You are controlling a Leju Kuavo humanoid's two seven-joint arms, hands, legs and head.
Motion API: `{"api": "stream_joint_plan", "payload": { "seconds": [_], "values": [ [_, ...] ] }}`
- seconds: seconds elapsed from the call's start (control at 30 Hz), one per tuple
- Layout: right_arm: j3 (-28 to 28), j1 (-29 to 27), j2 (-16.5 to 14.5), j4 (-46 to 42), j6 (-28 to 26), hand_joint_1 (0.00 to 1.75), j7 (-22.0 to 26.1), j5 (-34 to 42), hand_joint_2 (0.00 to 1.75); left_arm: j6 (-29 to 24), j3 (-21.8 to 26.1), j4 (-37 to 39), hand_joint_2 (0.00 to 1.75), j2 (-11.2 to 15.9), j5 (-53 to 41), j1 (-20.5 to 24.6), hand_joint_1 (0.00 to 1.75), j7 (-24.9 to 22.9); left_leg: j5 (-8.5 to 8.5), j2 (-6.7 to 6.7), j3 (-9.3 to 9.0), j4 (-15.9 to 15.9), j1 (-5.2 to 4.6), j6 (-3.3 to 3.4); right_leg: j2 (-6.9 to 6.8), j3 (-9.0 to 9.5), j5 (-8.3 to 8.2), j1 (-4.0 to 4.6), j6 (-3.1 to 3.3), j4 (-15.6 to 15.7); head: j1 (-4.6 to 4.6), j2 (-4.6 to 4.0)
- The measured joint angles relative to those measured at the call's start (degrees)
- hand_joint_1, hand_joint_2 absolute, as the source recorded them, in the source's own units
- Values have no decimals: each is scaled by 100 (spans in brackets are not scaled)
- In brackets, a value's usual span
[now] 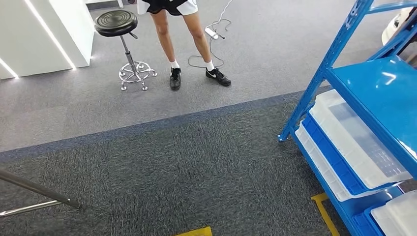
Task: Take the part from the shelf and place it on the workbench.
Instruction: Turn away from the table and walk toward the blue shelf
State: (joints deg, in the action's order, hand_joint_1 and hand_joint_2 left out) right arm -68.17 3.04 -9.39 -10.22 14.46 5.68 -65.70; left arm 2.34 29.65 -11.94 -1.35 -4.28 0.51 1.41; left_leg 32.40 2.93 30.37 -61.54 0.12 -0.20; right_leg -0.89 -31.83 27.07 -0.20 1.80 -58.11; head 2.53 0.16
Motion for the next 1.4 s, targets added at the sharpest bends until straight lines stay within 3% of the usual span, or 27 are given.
{"api": "stream_joint_plan", "payload": {
  "seconds": [0.03, 0.1, 0.13, 0.17, 0.23, 0.3, 0.37, 0.4, 0.43, 0.47, 0.53, 0.6, 0.63, 0.67, 0.7, 0.73, 0.8, 0.87, 0.93, 1.0, 1.07, 1.13, 1.17, 1.23, 1.3, 1.37, 1.4],
  "values": [
    [0, 7, 3, -1, -1, 0, -16, -4, 0, -8, -21, 4, 175, -2, -37, -9, 0, -17, 200, -154, 158, -361, 11, -15, 60, -12, -9, 1, 17, -1, 1, 0],
    [1, 11, 6, -1, 1, 0, -34, -5, 0, -25, -42, 18, 175, -4, -68, -27, 0, -44, 491, -250, 512, -1101, 24, -34, 209, -36, -17, 2, 31, -21, 1, 0],
    [0, 8, 7, -1, 1, 0, -40, -5, 0, -33, -49, 25, 175, -6, -72, -32, 0, -50, 482, -256, 597, -1250, 29, -40, 286, -42, -16, 2, 30, -35, 1, 1],
    [0, 5, 7, -1, 1, 0, -46, -5, 0, -37, -57, 29, 175, -8, -74, -33, 0, -54, 347, -265, 575, -1164, 38, -41, 369, -44, -15, 0, 27, -50, 1, 1],
    [-1, 6, 8, -1, -2, 0, -57, -5, 0, -39, -74, 32, 87, -10, -77, -30, 0, -52, -97, -402, 275, -441, 67, -29, 523, -41, -5, -7, 9, -81, 1, 1],
    [-1, 15, 8, -1, -5, 0, -66, -4, 0, -39, -85, 40, 0, -16, -77, -21, 0, -52, -334, -653, 9, 195, 86, -12, 656, -70, -1, -5, -44, -116, 1, 0],
    [-1, 16, 9, -1, -6, 0, -71, -3, 0, -44, -94, 48, 0, -22, -77, -1, 0, -52, -342, -718, -43, 337, 72, 19, 768, -120, -22, -8, -123, -121, 0, 1],
    [-1, 10, 11, -1, -7, 0, -73, -3, 0, -48, -103, 49, 0, -27, -77, 8, 0, -53, -366, -645, -43, 355, 75, 56, 819, -139, -37, -10, -164, -118, 0, 1],
    [-1, 3, 14, -1, -7, 0, -75, -3, 0, -55, -115, 49, 0, -32, -77, 14, 0, -59, -387, -577, -51, 377, 78, 92, 773, -158, -24, -10, -193, -144, -1, 1],
    [-1, 1, 17, -1, -8, 0, -84, -3, 0, -66, -125, 49, 0, -37, -77, 11, 0, -67, -408, -494, -53, 400, 86, 140, 636, -213, 58, -4, -217, -256, -5, 1],
    [-1, 18, 23, -1, -16, 0, -104, -3, 0, -85, -136, 50, 0, -44, -77, -12, 0, -90, -430, -320, -47, 426, 83, 207, 280, -457, 400, -1, -250, -784, -13, 1],
    [-1, 32, 25, -1, -26, 0, -121, -3, 0, -100, -137, 51, 0, -44, -82, -33, 0, -120, -425, -154, -30, 424, 64, 227, 143, -778, 729, -17, -278, -1465, -16, 1],
    [-1, 32, 25, -1, -31, 0, -128, -3, 0, -103, -139, 51, 0, -44, -92, -33, 0, -137, -421, -73, -26, 423, 58, 226, 129, -854, 766, -25, -287, -1645, -16, 1],
    [0, 30, 25, -1, -34, 0, -135, -3, 0, -105, -142, 51, 0, -44, -102, -27, 0, -153, -414, 5, -27, 421, 55, 222, 113, -827, 699, -31, -292, -1628, -16, 0],
    [-1, 26, 27, -1, -38, 0, -139, -3, 0, -105, -146, 51, 0, -45, -113, -19, 0, -164, -404, 79, -36, 419, 54, 213, 82, -691, 546, -33, -289, -1403, -16, 1],
    [0, 23, 31, -1, -40, 0, -142, -3, 0, -105, -152, 51, 0, -47, -119, -12, 0, -169, -390, 142, -53, 416, 53, 199, 11, -465, 352, -31, -277, -1011, -17, 1],
    [-1, 33, 40, -1, -43, 0, -150, -3, 0, -105, -161, 51, 0, -50, -130, -8, 0, -172, -356, 252, -86, 407, 33, 152, -209, -91, 141, 12, -219, -321, -16, 1],
    [0, 43, 43, -1, -52, 0, -167, -4, 0, -111, -168, 51, 0, -52, -157, 13, 0, -184, -334, 353, -115, 403, 12, 95, -277, -7, 138, 60, -158, -112, -15, 1],
    [0, 38, 42, -1, -63, 0, -180, -5, 0, -133, -174, 51, 0, -52, -183, 54, 0, -210, -308, 413, -143, 397, 18, 33, -157, -16, 110, 48, -97, -84, -15, 1],
    [-1, 44, 43, -2, -62, 0, -185, -10, 0, -162, -176, 51, 0, -57, -193, 71, 0, -237, -131, 193, -71, 181, 39, -31, -51, -3, 77, 11, -26, -46, -13, 1],
    [-1, 58, 43, -2, -52, 0, -189, -19, 0, -182, -176, 51, 0, -63, -198, 54, 0, -254, 248, -138, 232, -495, 57, -72, 72, -15, 54, 1, 22, -38, -12, 0],
    [-1, 61, 43, -2, -44, 0, -190, -30, 0, -191, -176, 51, 0, -63, -201, 26, 0, -264, 484, -249, 570, -1178, 61, -85, 221, -32, 48, 8, 38, -53, -11, 1],
    [-1, 57, 43, -2, -42, 0, -190, -34, 0, -193, -176, 51, 0, -63, -202, 17, 0, -268, 429, -259, 624, -1253, 60, -82, 301, -31, 49, 10, 38, -60, -11, 1],
    [-1, 55, 41, -1, -74, 0, -190, -41, 0, -198, -176, 51, 0, -63, -208, 12, 0, -272, 16, -325, 428, -740, 61, -54, 466, -16, 51, 10, 35, -75, -11, 1],
    [-1, 65, 32, -1, -115, 0, -187, -44, 0, -202, -176, 54, 0, -61, -213, 11, 0, -278, -329, -578, 110, 33, 63, -5, 613, -28, 52, 7, 12, -97, -13, 0],
    [-1, 72, 25, -1, -107, 0, -178, -53, 0, -198, -176, 57, 0, -57, -216, 13, 0, -292, -390, -738, -12, 350, 52, 31, 741, -77, 35, -9, -54, -111, -11, 1],
    [-1, 68, 25, -1, -96, 0, -174, -59, 0, -197, -176, 58, 0, -57, -217, 24, 0, -300, -393, -705, -19, 375, 43, 43, 806, -101, 21, -19, -96, -108, -11, 1]
  ]
}}
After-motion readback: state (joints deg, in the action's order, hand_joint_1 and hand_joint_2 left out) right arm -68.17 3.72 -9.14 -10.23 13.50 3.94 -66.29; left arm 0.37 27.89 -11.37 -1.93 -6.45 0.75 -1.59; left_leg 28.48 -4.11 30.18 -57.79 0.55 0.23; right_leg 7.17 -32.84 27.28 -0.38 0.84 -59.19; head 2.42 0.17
